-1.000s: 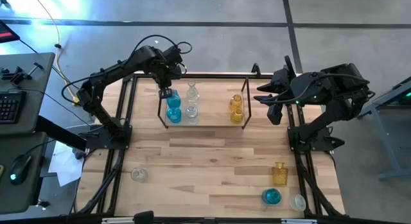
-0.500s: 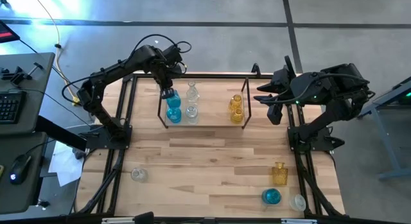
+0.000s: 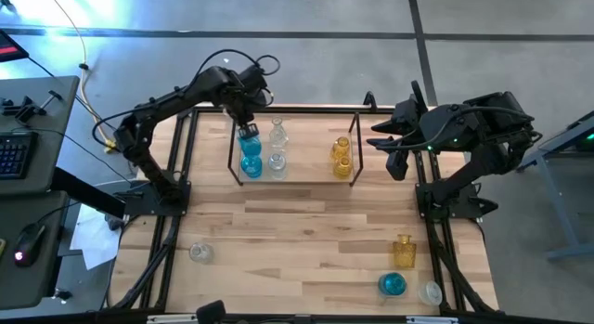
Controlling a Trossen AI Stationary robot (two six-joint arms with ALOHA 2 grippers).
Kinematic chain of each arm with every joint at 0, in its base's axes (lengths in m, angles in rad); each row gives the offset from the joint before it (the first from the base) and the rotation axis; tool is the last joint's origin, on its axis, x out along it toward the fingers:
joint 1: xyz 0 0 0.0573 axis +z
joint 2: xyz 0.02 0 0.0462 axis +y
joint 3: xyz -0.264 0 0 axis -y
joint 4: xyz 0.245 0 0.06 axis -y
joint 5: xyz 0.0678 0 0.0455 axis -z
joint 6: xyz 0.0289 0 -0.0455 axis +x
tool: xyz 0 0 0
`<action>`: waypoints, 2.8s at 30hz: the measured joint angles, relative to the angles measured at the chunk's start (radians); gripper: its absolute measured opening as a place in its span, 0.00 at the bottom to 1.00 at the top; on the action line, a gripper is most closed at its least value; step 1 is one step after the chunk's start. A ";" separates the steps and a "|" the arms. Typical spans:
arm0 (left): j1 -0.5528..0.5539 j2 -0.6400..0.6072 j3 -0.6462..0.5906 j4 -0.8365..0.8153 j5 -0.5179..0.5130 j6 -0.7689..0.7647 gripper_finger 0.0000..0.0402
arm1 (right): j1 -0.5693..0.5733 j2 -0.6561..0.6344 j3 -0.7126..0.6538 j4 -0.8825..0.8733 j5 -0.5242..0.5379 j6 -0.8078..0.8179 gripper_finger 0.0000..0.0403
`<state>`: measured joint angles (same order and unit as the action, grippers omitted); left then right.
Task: Sort vases onto shelf
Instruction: Put the blue vase on the shelf aligned with the other blue vase, then put the transparent vase on the shelf
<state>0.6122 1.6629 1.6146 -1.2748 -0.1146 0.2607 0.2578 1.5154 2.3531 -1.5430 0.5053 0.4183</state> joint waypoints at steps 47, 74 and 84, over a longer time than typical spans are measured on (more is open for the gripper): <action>-0.006 0.034 -0.030 -0.058 0.076 -0.042 0.00 | 0.000 0.000 0.000 0.000 -0.007 -0.007 0.34; -0.013 -0.069 0.081 -0.037 -0.113 -0.019 0.00 | 0.000 0.000 0.000 0.000 -0.010 -0.016 0.34; -0.149 -0.236 0.346 -0.024 -0.023 -0.222 0.01 | 0.000 0.000 0.000 -0.026 -0.011 -0.026 0.34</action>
<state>0.4635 1.4266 1.9608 -1.2993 -0.1376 0.0388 0.2579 1.5154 2.3531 -1.5685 0.4942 0.3920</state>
